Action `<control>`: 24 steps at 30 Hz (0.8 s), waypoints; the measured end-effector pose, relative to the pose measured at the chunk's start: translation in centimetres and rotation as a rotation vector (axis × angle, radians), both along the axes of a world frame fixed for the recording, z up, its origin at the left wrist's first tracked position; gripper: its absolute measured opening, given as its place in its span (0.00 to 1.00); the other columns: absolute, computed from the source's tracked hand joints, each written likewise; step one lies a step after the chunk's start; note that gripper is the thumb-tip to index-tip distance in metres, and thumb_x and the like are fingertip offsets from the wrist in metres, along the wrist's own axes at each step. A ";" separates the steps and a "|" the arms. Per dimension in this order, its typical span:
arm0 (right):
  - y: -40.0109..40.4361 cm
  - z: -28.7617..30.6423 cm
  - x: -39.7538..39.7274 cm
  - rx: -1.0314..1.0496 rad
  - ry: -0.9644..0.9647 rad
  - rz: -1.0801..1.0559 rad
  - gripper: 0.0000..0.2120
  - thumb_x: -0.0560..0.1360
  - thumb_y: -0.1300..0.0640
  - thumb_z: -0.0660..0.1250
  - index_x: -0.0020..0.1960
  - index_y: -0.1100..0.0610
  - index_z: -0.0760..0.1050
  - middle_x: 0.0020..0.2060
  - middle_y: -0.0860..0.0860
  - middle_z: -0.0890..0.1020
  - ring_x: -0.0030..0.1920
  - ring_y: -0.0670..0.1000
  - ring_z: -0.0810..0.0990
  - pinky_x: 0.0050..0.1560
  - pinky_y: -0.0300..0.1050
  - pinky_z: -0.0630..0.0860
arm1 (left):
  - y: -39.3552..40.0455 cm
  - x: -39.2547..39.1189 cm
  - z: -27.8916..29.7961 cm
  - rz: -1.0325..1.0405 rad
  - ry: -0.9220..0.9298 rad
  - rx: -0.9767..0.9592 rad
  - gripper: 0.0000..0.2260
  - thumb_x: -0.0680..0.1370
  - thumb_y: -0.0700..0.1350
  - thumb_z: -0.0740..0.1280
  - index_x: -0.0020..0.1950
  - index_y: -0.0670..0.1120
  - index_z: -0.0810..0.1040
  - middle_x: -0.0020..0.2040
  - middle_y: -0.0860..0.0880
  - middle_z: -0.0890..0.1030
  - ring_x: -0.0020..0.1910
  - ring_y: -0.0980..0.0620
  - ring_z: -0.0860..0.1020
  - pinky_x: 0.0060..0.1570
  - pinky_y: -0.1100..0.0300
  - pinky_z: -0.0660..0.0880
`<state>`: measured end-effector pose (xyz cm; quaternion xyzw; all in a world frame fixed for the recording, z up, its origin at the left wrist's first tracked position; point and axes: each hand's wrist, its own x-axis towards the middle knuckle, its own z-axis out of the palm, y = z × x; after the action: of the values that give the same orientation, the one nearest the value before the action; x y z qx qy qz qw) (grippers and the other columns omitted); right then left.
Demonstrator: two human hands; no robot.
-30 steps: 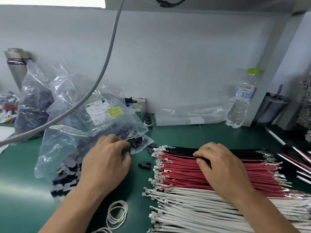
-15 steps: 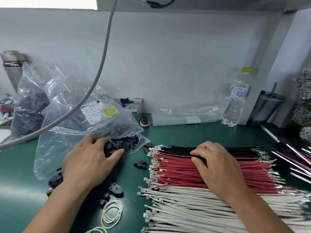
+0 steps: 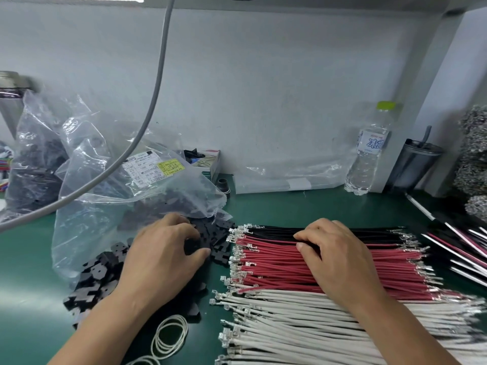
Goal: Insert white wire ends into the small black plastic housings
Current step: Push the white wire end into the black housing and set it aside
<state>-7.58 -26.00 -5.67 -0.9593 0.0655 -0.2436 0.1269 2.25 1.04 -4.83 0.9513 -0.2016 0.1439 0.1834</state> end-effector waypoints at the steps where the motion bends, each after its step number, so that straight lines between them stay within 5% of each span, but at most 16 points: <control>1: 0.0 0.0 0.0 -0.002 0.001 -0.001 0.09 0.80 0.49 0.66 0.57 0.46 0.83 0.48 0.37 0.77 0.51 0.40 0.73 0.47 0.35 0.69 | -0.1 -0.1 0.0 -0.009 0.000 -0.015 0.15 0.72 0.60 0.75 0.54 0.54 0.85 0.58 0.58 0.79 0.55 0.53 0.78 0.57 0.54 0.77; 13: 0.0 0.1 0.3 0.016 -0.008 0.006 0.04 0.77 0.52 0.72 0.44 0.45 0.81 0.40 0.38 0.76 0.46 0.40 0.74 0.41 0.29 0.65 | -0.7 -0.9 0.6 -0.080 -0.072 0.007 0.12 0.66 0.40 0.78 0.45 0.53 0.84 0.43 0.56 0.83 0.47 0.50 0.78 0.47 0.57 0.75; 19: -0.5 1.3 0.8 -0.085 -0.007 0.019 0.06 0.77 0.55 0.72 0.51 0.45 0.81 0.41 0.38 0.76 0.45 0.40 0.75 0.39 0.30 0.63 | -0.4 -0.7 0.8 -0.082 -0.194 -0.029 0.22 0.66 0.36 0.79 0.59 0.46 0.86 0.45 0.51 0.85 0.47 0.46 0.81 0.49 0.50 0.80; 21: -0.9 1.9 1.4 -0.116 0.042 0.067 0.10 0.79 0.57 0.70 0.57 0.46 0.82 0.43 0.38 0.74 0.48 0.41 0.73 0.41 0.35 0.67 | -0.6 -0.8 0.7 -0.098 -0.215 -0.062 0.18 0.69 0.36 0.78 0.59 0.46 0.86 0.45 0.50 0.83 0.47 0.46 0.80 0.45 0.50 0.80; 24: -1.3 2.9 1.6 -0.127 0.095 0.107 0.08 0.79 0.56 0.67 0.53 0.45 0.82 0.45 0.39 0.74 0.49 0.40 0.72 0.44 0.36 0.68 | -1.0 -0.9 0.7 -0.115 -0.262 -0.117 0.12 0.70 0.38 0.79 0.53 0.46 0.87 0.43 0.52 0.81 0.43 0.47 0.79 0.40 0.54 0.77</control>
<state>-5.99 -27.33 -2.75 -0.9780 0.0047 -0.1945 0.0754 1.34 0.01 -4.10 0.8989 -0.2692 0.2675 0.2187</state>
